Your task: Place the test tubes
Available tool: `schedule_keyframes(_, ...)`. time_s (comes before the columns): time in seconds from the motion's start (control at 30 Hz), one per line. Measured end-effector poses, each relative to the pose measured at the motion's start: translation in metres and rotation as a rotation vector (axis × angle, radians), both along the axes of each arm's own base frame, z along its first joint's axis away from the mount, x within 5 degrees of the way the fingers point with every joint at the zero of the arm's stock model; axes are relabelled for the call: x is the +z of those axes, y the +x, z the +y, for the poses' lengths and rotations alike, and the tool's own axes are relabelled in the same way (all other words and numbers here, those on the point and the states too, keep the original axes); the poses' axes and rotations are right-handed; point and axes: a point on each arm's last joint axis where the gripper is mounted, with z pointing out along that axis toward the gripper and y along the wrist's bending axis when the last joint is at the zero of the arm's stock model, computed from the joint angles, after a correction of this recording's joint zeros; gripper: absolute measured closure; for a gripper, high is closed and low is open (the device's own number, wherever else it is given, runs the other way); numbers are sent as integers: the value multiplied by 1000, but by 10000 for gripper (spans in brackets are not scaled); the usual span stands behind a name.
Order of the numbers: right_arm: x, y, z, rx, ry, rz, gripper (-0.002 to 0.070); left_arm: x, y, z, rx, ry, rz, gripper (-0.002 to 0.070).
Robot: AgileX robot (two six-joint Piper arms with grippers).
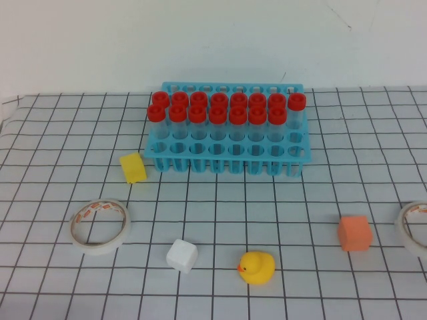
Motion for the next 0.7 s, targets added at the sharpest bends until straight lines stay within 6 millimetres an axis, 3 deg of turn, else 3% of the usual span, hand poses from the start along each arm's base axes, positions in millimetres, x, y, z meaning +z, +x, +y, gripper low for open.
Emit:
schedule_keyframes(0.23, -12, 2, 2, 24, 61, 34, 678, 0, 0, 0, 0, 0, 0, 675)
schedule_keyframes(0.47, -57, 8, 5, 62, -83, 156, 678, 0, 0, 0, 0, 2, 0, 675)
schedule_keyframes(0.7, -111, 11, 4, 29, -11, 279, 678, 0, 0, 0, 0, 2, 0, 675)
